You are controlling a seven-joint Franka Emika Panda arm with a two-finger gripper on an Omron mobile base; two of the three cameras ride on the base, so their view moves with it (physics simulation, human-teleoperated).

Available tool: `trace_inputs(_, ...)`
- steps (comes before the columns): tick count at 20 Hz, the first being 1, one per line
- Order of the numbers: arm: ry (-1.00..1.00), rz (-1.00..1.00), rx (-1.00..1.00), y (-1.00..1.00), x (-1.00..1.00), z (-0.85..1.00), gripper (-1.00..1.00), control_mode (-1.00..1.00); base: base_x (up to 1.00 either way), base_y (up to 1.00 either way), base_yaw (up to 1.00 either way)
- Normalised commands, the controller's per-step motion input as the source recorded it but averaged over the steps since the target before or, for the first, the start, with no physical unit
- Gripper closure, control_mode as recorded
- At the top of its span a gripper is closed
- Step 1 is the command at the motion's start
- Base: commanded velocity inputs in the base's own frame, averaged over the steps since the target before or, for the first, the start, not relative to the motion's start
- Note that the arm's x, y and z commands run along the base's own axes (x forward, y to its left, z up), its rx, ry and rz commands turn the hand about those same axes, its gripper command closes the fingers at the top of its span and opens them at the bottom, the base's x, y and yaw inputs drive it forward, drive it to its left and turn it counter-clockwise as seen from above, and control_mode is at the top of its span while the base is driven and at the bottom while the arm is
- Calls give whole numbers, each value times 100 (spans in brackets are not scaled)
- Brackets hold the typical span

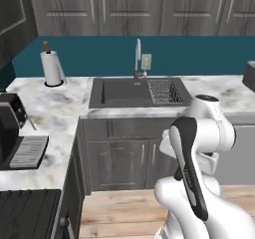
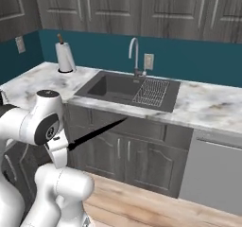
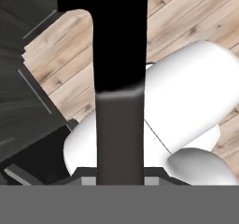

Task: Move the cutting board and knife to the sink. Then move spray from the cabinet to the counter.

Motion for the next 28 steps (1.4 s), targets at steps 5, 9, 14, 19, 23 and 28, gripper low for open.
trace_inputs(5,0,0,0,0,0,0,100,100,81,22,2)
trace_inputs(9,0,0,0,0,0,0,100,100,83,25,4)
trace_inputs(14,0,0,0,0,0,0,100,100,78,39,0)
trace_inputs(19,0,0,0,0,0,0,100,100,73,41,0)
trace_inputs(23,0,0,0,0,0,0,100,100,69,35,0)
trace_inputs(28,0,0,0,0,0,0,100,100,57,7,0)
